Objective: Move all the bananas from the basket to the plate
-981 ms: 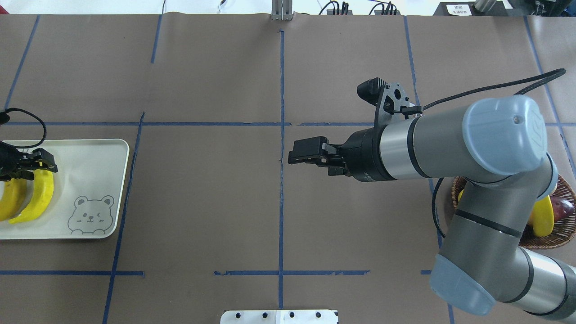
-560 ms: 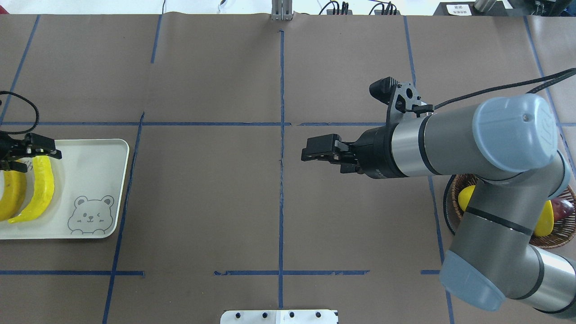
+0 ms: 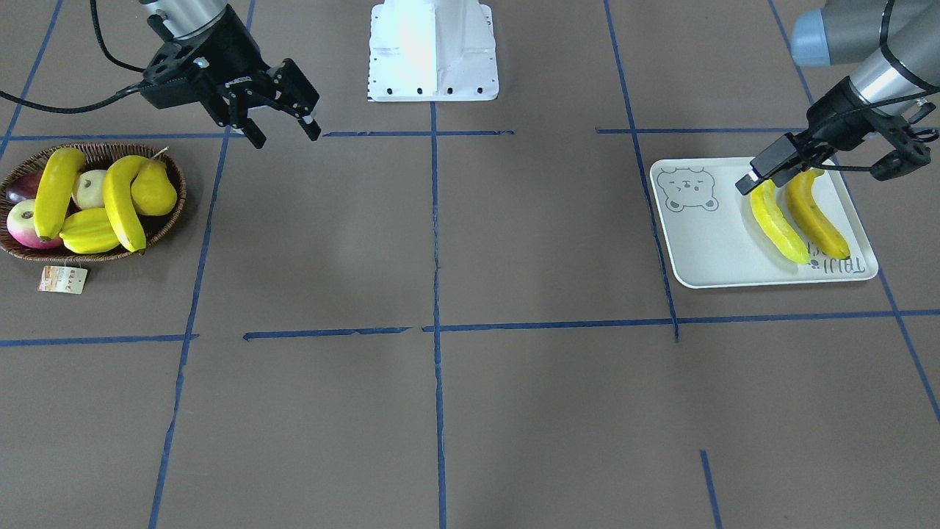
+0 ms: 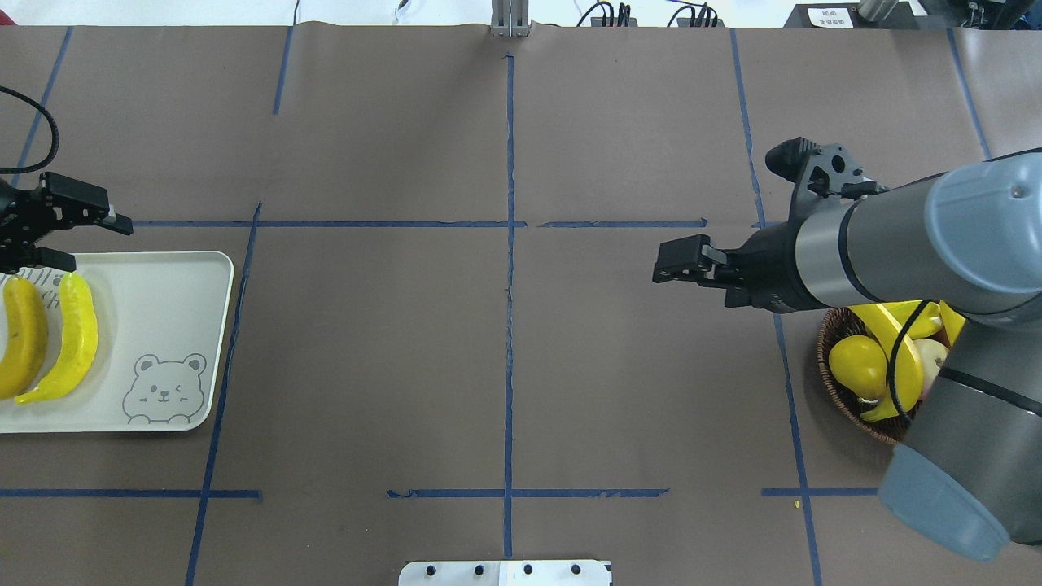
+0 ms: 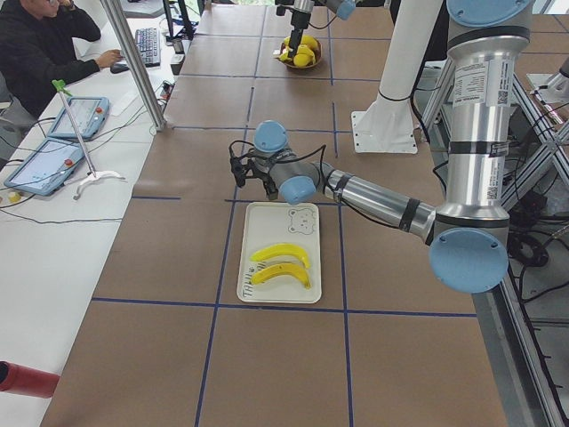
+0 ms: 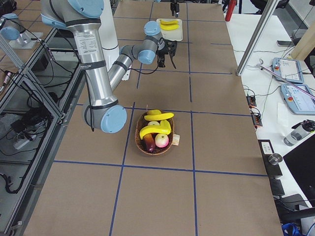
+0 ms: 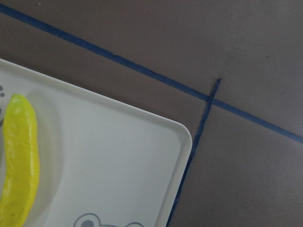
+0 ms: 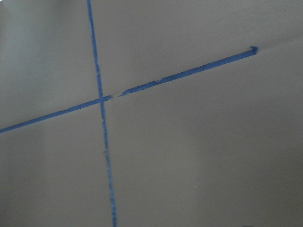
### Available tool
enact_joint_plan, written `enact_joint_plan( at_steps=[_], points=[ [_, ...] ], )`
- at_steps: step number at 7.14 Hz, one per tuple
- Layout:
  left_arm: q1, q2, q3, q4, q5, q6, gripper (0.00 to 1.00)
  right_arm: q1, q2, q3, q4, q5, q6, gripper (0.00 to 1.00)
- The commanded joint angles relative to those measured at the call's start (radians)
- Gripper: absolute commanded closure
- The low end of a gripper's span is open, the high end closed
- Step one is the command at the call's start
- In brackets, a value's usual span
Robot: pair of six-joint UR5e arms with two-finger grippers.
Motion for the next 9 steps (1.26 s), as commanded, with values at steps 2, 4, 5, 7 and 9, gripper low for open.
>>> enact_joint_plan(
  at_steps=[2,4,5,7,9],
  points=[
    [0.039,-0.079,-0.008,0.001,0.003,-0.101,0.0,0.018,-0.346,0.092,0.179,0.003,-0.181,0.0],
    [0.07,-0.103,-0.008,0.0,0.01,-0.15,0.0,0.053,-0.487,0.093,0.253,0.0,-0.212,0.0],
    [0.072,-0.111,-0.01,0.001,0.016,-0.158,0.01,0.059,-0.509,0.078,0.257,0.0,-0.262,0.0],
    [0.093,-0.117,-0.015,0.0,0.039,-0.179,0.01,0.12,-0.592,0.044,0.262,0.005,-0.458,0.0],
    [0.162,-0.157,-0.016,0.0,0.109,-0.253,0.01,0.186,-0.623,-0.048,0.265,0.008,-0.633,0.0]
  ],
)
